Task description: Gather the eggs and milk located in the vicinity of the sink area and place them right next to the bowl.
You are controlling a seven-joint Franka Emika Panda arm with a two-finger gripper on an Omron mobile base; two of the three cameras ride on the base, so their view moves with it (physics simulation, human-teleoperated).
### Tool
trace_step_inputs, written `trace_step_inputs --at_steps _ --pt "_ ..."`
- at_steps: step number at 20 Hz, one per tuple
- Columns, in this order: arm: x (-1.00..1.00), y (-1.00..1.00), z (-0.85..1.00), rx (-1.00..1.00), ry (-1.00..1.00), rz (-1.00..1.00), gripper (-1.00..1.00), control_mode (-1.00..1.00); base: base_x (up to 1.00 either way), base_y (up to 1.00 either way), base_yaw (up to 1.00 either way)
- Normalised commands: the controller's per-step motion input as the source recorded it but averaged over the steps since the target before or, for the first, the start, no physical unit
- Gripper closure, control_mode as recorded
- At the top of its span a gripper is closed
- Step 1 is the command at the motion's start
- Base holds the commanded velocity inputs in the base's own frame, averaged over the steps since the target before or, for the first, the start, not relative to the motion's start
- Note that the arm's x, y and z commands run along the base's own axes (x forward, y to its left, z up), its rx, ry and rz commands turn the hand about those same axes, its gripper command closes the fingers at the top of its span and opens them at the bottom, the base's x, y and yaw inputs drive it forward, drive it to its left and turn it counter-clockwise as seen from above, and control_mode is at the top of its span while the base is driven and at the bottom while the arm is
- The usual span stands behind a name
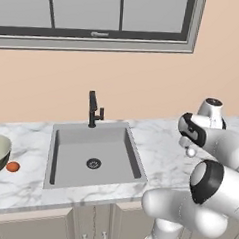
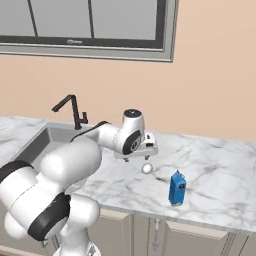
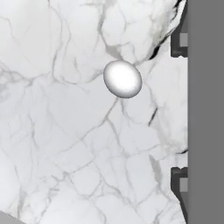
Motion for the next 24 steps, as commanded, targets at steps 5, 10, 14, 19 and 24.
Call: trace_step_inputs --at_steps 5,10,14,19,24 --pt "0.43 -0.17 -0.21 0.1 0.01 -0.11 -1.0 -1.0 0.0 0.0 0.0" --pt "0.22 -0.12 -0.4 0.02 0.0 -0.11 -1.0 -1.0 0.0 0.0 0.0" --pt "0.06 -0.07 -0.45 0.0 0.0 -0.11 -1.0 -1.0 0.0 0.0 0.0" --pt "0.0 0.0 -0.38 0.0 0.0 -0.11 -1.0 -1.0 0.0 0.0 0.0" --pt "0.0 0.0 -0.37 0.0 0.0 -0.1 -1.0 -1.0 0.0 0.0 0.0"
